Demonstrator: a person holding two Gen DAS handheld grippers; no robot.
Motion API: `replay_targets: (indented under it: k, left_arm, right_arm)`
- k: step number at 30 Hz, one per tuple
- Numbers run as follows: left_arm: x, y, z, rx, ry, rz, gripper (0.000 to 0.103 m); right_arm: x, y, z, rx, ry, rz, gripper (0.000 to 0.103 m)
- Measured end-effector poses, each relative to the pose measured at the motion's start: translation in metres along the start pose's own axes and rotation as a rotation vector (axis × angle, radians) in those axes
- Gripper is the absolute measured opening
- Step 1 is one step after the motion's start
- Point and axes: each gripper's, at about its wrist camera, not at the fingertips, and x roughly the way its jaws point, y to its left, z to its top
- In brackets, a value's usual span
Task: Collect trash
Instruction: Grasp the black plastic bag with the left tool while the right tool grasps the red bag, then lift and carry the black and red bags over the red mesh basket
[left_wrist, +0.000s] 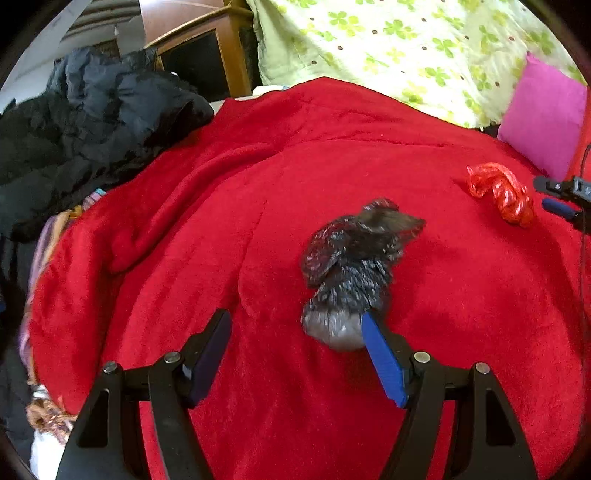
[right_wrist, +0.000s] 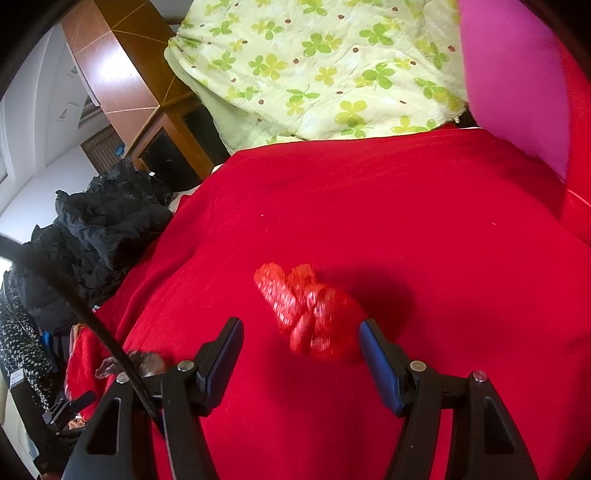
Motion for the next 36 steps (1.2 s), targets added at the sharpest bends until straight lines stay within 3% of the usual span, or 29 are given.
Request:
replay_targets:
  k: [6, 9, 17, 21, 36]
  left_arm:
    - [0.025, -0.004, 0.019, -0.02, 0.004, -0.17, 0.074]
    - [0.041, -0.011, 0.025, -0.026, 0.028, -0.205, 0.074]
    - [0.065, -0.032, 0.025, -0.02, 0.069, -0.216, 0.072]
    - [0.066, -0.041, 0.024, -0.003, 0.081, -0.206, 0.048]
    - [0.011, -0.072, 0.026, 0.095, -0.033, -0.13, 0.045]
  right_arm:
    - [0.028, -0.004, 0.004, -0.014, 0.033, 0.011, 0.069]
    - [0.041, -0.003, 0.003, -0.037, 0.065, 0.001, 0.069]
    - [0.06, 0.001, -0.001, -0.068, 0.118, -0.026, 0.064]
    - [0.061, 0.003, -0.001, -0.078, 0.108, -0.026, 0.056]
    - [0.032, 0.011, -0.006, -0.083, 0.069, 0.02, 0.055]
